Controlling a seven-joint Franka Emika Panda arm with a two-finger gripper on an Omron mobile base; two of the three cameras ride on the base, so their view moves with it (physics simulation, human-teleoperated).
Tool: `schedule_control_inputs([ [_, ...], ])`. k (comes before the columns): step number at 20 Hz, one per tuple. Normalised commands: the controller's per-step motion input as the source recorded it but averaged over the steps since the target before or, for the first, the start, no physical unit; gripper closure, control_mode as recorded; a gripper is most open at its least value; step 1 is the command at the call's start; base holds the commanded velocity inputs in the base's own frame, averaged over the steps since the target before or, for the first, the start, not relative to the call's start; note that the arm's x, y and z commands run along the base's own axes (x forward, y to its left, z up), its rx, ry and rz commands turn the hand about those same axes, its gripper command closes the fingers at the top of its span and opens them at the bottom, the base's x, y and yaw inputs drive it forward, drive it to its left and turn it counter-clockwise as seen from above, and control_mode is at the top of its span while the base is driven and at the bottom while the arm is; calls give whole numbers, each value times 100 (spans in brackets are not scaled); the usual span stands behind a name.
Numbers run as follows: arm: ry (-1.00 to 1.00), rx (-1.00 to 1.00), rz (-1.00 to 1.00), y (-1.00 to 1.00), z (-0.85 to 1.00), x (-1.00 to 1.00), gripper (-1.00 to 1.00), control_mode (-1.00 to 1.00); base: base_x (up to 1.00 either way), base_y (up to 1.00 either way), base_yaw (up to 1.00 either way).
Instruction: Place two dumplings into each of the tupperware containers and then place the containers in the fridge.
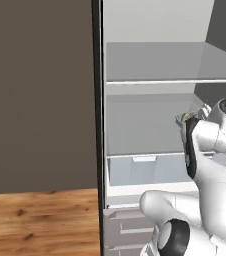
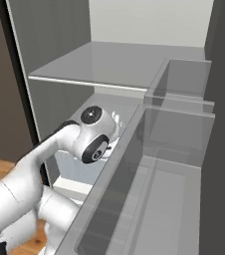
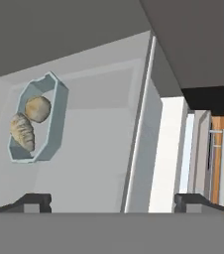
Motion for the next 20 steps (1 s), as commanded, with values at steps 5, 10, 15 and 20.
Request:
schedule_control_inputs([
  [5,2,0,23,79,11,-100,-100,-100,0,0,0],
  [10,8,-6,23,98,0,-75,-100,-100,0,0,0],
  [15,5,-1,23,83,0,-36,-100,-100,0,0,0],
  [20,1,-3,19,73,-4,-24,-100,-100,0,0,0],
])
